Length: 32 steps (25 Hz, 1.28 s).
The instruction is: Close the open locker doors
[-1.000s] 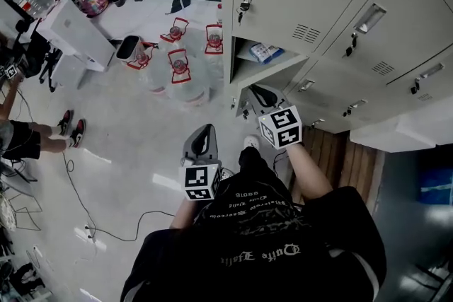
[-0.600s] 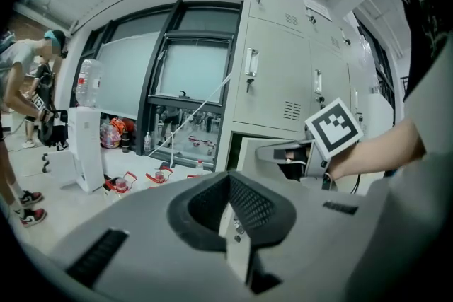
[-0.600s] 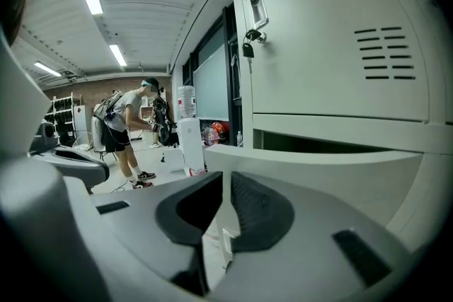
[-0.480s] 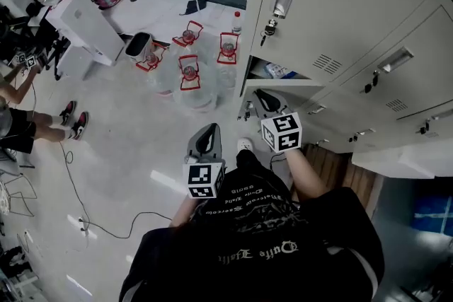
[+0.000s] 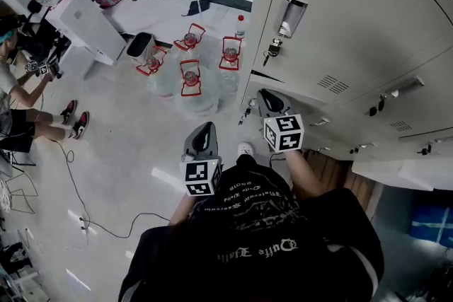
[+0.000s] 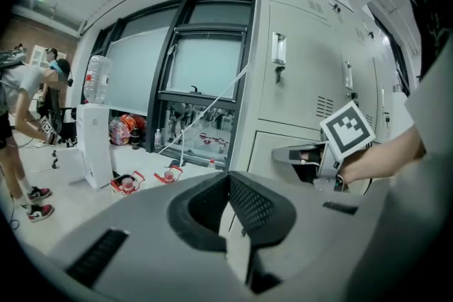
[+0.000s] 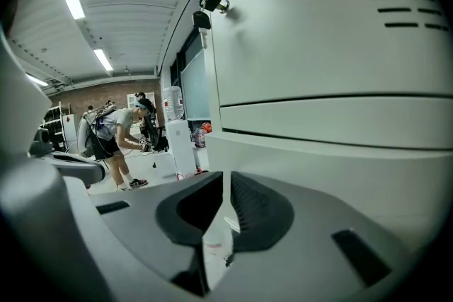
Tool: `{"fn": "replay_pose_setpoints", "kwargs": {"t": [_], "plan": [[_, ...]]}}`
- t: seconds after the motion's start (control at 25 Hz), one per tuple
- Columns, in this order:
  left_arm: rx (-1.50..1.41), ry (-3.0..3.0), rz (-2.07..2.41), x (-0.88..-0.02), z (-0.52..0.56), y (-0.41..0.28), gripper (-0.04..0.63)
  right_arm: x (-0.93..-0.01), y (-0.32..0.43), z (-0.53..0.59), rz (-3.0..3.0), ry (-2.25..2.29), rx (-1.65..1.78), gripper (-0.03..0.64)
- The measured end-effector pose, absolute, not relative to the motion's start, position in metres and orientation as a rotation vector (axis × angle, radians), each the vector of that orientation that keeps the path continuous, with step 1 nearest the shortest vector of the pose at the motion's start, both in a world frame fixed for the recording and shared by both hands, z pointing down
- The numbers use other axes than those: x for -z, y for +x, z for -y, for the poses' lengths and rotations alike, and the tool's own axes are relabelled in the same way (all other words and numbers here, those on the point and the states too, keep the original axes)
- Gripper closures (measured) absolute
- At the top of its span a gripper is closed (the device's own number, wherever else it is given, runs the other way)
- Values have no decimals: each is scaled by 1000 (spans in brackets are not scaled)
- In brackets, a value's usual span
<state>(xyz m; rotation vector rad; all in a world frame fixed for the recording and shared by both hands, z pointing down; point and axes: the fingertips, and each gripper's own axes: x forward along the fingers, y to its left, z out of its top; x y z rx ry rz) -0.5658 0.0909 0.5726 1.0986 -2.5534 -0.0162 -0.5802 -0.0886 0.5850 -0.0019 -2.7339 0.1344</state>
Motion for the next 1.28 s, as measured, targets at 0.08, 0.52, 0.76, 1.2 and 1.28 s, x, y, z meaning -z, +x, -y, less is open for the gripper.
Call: {"fn": "replay_pose_setpoints", "kwargs": {"t": [0.08, 0.52, 0.76, 1.2, 1.28], "plan": [[24, 1092, 2550, -574, -87, -570, 588, -585, -585, 94, 2736, 6, -145, 583], [39, 1102, 2532, -578, -71, -577, 588, -579, -592, 113, 2756, 88, -298, 604], [51, 1104, 2529, -580, -70, -570, 588, -582, -592, 113, 2748, 88, -339, 603], [87, 1060, 2548, -578, -97, -554, 588, -543, -556, 72, 2846, 33, -120, 601], [97, 1068, 2567, -570, -102, -552, 588, -533, -545, 65, 2875, 41, -81, 603]]}}
